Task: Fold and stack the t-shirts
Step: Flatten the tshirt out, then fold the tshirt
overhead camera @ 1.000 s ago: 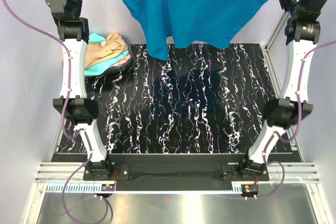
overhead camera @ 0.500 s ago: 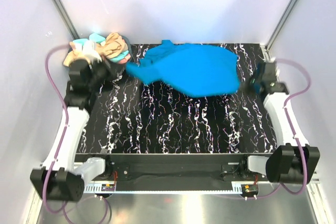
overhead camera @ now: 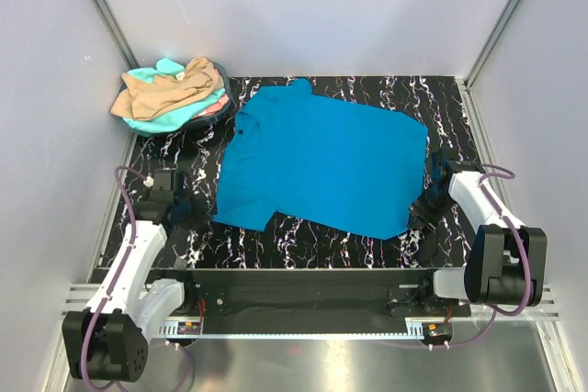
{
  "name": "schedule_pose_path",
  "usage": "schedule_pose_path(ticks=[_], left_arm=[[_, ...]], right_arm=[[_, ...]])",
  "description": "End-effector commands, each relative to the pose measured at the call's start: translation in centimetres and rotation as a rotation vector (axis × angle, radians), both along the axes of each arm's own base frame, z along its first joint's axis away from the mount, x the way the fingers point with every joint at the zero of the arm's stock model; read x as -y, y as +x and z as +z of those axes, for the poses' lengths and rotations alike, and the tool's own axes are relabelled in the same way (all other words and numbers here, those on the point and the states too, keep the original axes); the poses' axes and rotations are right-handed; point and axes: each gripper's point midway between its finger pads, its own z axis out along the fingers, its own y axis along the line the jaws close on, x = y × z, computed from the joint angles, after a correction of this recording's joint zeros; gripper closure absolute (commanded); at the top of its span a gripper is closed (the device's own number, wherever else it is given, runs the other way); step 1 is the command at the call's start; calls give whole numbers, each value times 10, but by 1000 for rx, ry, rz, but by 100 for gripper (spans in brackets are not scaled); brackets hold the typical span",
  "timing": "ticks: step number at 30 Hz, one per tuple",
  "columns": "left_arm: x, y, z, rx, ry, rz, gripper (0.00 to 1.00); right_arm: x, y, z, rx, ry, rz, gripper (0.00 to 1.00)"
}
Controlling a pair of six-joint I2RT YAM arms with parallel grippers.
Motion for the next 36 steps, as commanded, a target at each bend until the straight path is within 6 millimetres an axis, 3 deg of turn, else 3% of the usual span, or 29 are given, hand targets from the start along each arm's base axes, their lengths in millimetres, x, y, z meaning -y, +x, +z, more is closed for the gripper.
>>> schedule_pose_path(ticks=[1, 4, 9, 17, 21, 28, 36], left_arm=[[-16, 19, 21, 40, 67, 81, 100], [-35, 13, 16, -36, 161, 133, 100], [-58, -3, 23, -70, 256, 230, 100], [-59, -47, 5, -180, 221, 367, 100], [-57, -59, -4, -219, 208, 386, 100], [-50, -32, 10, -159, 198, 292, 100], [-33, -1, 28, -139, 216, 168, 100]], right_arm=[[7, -2, 4, -3, -35, 25, 100], [5, -6, -1, -40, -19, 42, 100], [6, -13, 3, -58, -24, 47, 100], [3, -26, 10, -68, -19, -30, 100], [1, -26, 8, -70, -10, -46, 100], [-3, -25, -3, -97, 17, -33, 100], [9, -5, 5, -57, -50, -30, 100]])
